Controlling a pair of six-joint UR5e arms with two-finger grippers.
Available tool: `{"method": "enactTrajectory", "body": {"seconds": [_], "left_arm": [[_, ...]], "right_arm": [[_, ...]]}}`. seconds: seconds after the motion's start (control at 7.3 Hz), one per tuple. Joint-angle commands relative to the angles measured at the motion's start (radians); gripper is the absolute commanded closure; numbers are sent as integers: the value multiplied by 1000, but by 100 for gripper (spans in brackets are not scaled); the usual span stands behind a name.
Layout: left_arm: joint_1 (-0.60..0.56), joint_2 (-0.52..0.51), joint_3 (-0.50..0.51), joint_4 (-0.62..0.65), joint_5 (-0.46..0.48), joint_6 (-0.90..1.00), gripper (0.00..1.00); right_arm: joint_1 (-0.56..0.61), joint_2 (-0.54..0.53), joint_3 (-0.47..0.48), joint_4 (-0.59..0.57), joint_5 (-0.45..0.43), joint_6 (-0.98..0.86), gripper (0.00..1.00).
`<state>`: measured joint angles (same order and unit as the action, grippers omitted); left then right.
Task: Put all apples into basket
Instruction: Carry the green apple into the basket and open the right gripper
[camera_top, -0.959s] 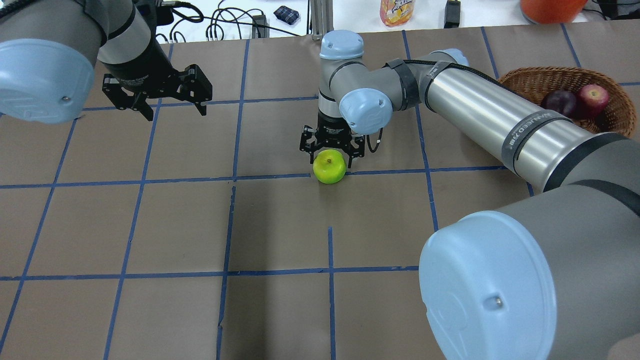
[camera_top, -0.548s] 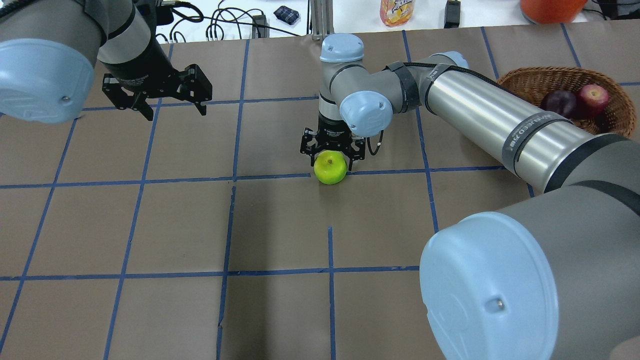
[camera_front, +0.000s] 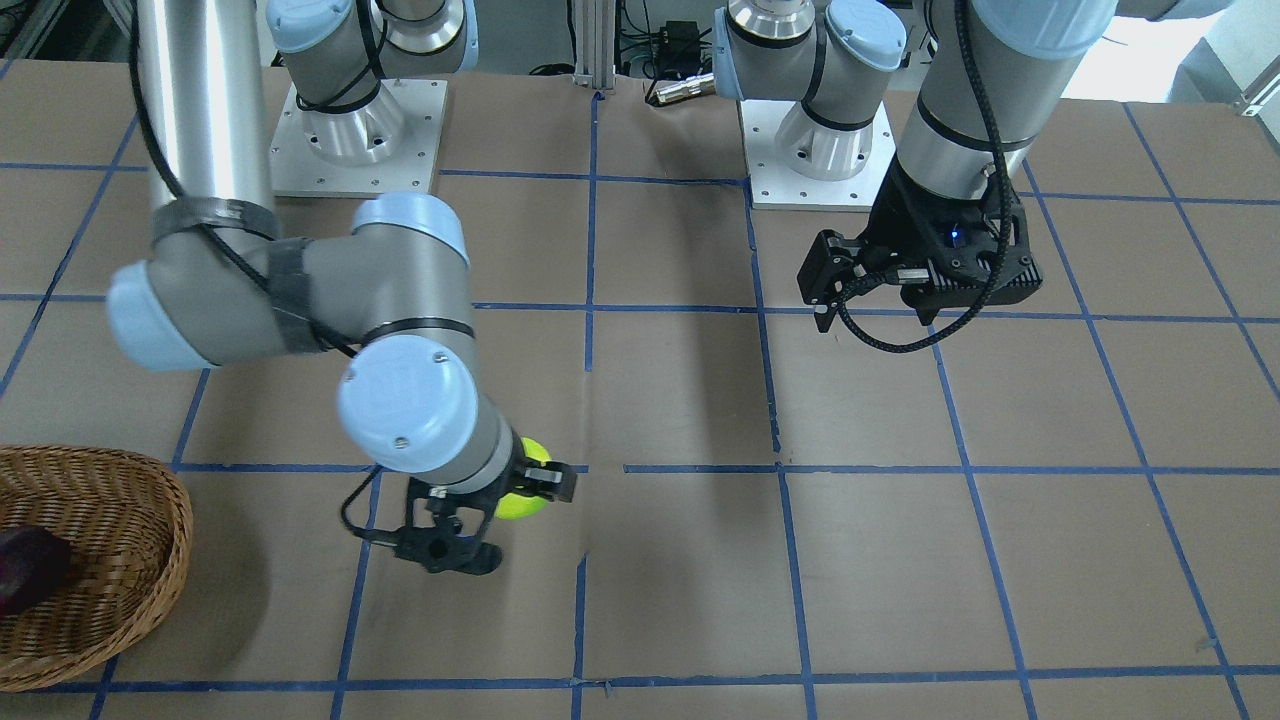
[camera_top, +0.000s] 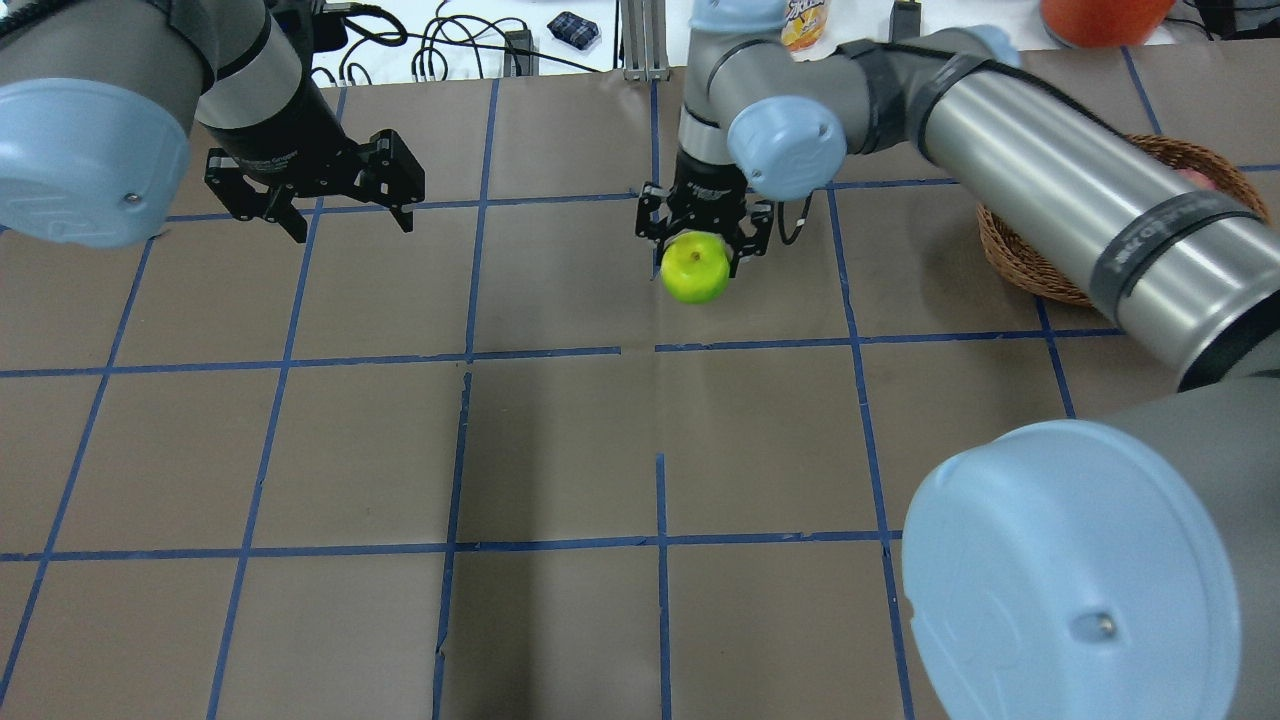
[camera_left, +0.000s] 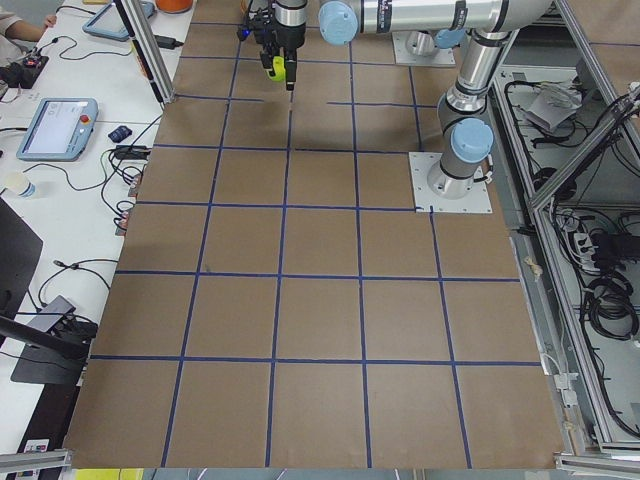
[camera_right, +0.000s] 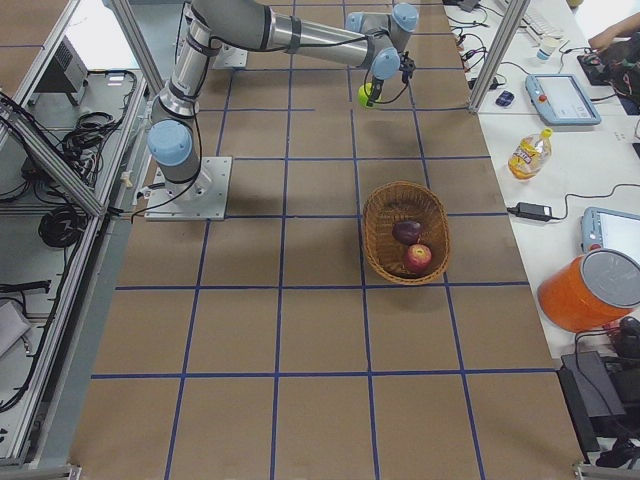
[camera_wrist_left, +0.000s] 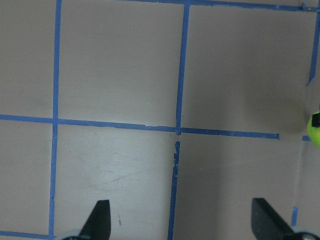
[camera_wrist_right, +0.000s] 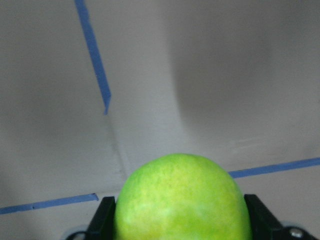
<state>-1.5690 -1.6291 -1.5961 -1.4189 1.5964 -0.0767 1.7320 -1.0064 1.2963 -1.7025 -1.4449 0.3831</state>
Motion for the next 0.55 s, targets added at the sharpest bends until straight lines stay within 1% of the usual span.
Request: {"method": "enactTrajectory", "body": {"seconds": [0.0,0.14,0.27,0.41], "left_arm": [[0,0,-1,0,0,0,0],[0,2,1,0,2,0,0],[0,2,1,0,2,0,0],[0,3,1,0,4,2,0]], "right_arm": [[-209,-37,-90,171,-64,-161,100],[-280,-28,-89,159,-157,-238,100],[-334,-24,-91,138,-199,-394,100],[-374,-15,-88,112,-203,-468,100]]}}
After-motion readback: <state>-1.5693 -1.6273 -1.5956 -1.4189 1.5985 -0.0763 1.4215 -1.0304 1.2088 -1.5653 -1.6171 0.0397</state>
